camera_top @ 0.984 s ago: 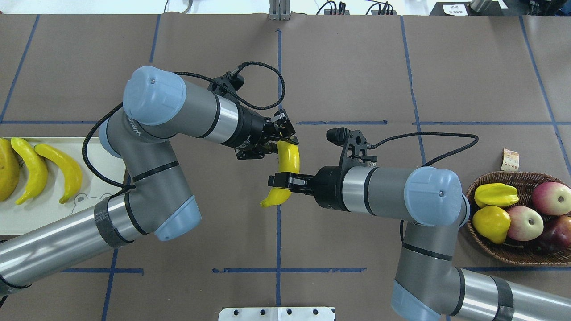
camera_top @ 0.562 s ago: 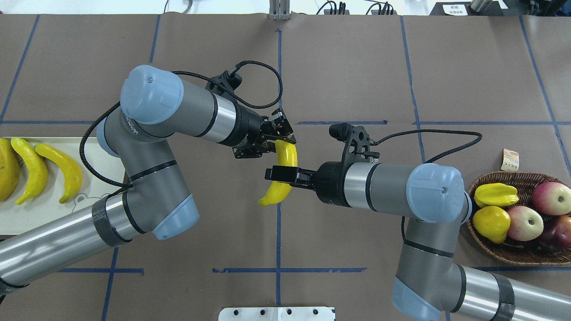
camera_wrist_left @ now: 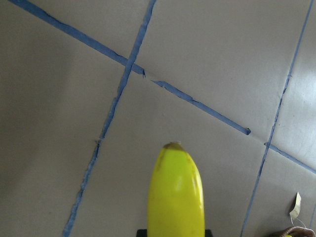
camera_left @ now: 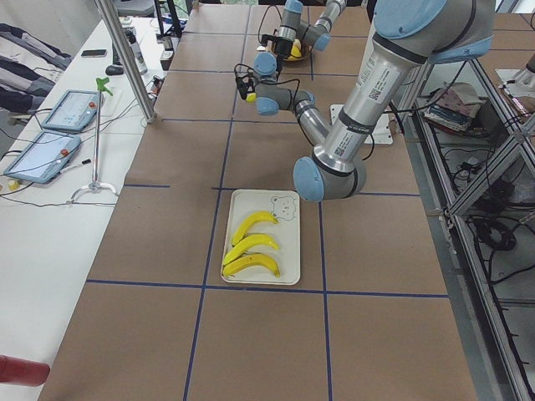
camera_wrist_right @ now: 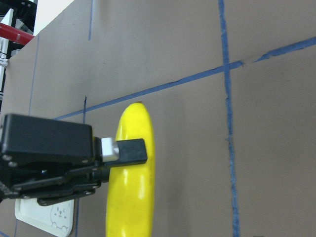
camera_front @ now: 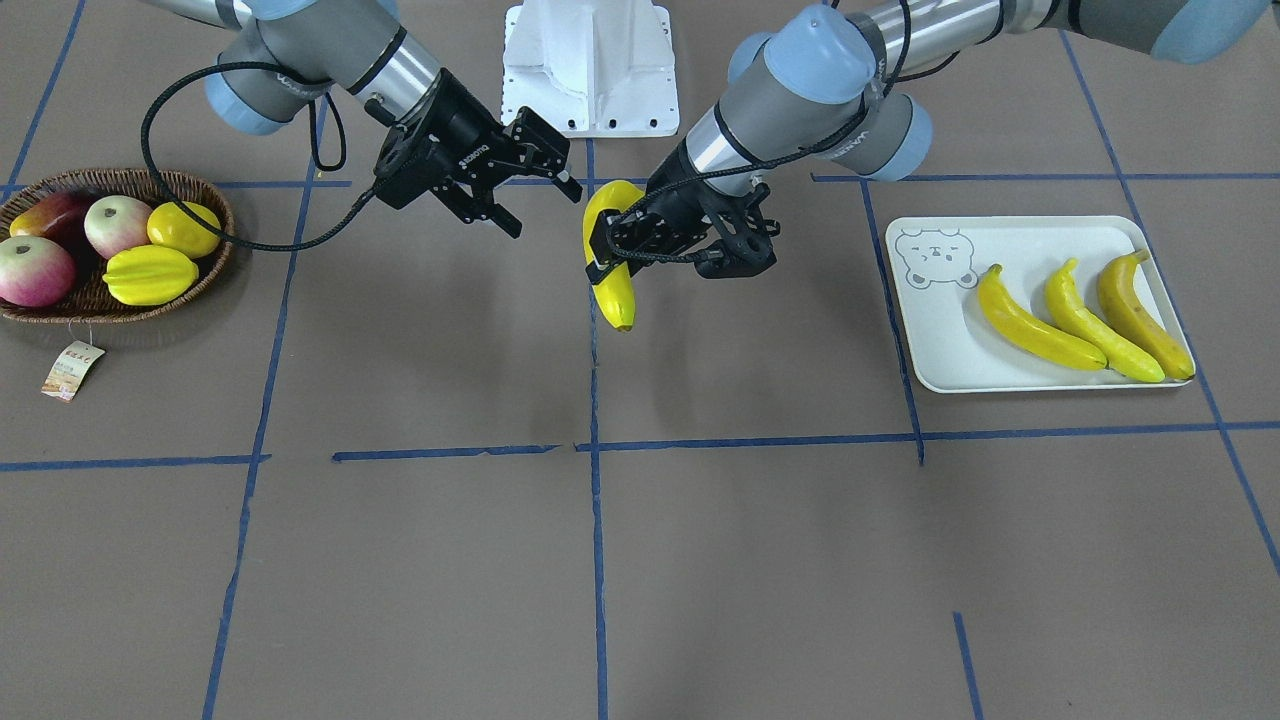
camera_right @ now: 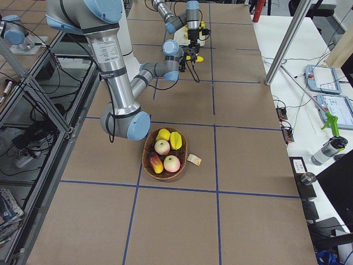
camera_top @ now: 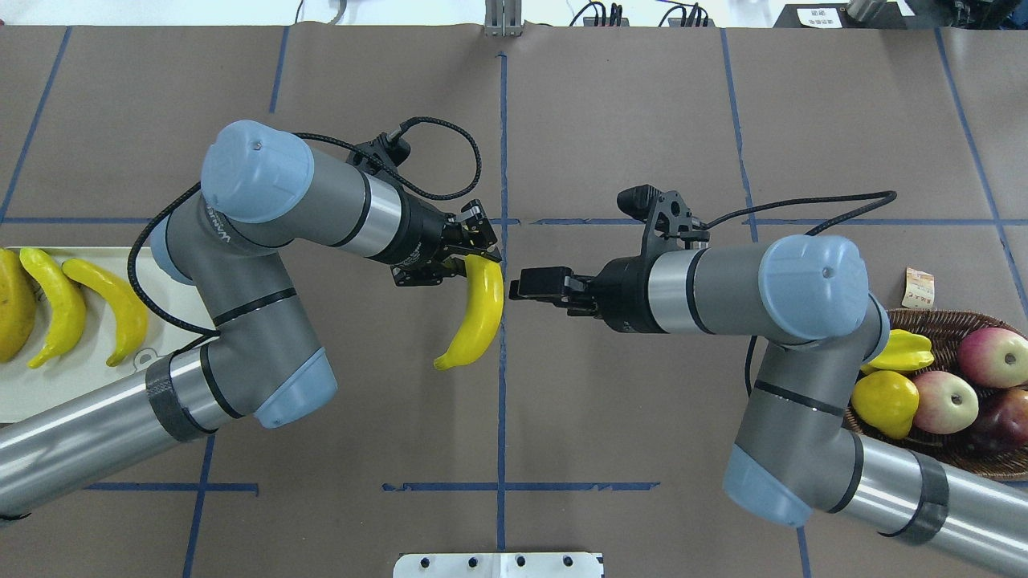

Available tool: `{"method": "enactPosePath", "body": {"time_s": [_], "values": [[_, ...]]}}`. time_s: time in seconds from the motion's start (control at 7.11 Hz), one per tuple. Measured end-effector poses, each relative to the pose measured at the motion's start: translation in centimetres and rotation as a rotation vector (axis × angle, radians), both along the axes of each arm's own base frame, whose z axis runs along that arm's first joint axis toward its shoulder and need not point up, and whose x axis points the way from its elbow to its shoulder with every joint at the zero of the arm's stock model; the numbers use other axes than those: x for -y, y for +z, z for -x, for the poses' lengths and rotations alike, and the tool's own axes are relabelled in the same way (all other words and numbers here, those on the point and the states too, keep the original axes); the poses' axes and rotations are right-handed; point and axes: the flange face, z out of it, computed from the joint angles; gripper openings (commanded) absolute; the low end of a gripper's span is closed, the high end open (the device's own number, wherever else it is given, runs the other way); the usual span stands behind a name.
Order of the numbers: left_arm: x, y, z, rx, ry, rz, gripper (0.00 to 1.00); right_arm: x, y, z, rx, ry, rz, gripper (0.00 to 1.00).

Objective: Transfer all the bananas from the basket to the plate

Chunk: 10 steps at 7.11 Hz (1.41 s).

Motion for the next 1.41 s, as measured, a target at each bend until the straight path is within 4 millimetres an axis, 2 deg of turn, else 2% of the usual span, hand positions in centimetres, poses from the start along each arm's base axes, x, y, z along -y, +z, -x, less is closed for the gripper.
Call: {"method": "enactPosePath", "body": {"time_s": [0.28,0.42,0.84,0.98,1.12,1.27,1.41], "values": [[0.7,2.0,0.4,0.162,0.025,-0.025,0.0,3.6,1.3,-4.9,-0.057,-0.065,0.067,1.0],[1.1,2.5,1.6,0.246,0.039,-0.045,0.0,4.8,1.9,-6.7,-0.087,-0.079,0.102,1.0],[1.7,4.3,8.3,0.499,0.066,-0.029,0.0,5.4,3.2,-9.9,-0.316,-0.113,0.14,1.0],[2.0,6.1,9.6,0.574,0.051,-0.004,0.0,5.3,3.2,-11.5,-0.413,-0.136,0.133,1.0],[2.4,8.8,10.7,0.638,0.032,0.021,0.0,5.4,3.7,-13.4,-0.509,-0.166,0.123,1.0],[3.3,11.4,12.2,0.682,0.006,0.049,0.0,5.6,4.7,-15.0,-0.584,-0.201,0.105,1.0],[4.3,14.2,14.4,0.706,-0.029,0.081,0.0,5.6,6.5,-16.9,-0.639,-0.234,0.077,1.0]]}}
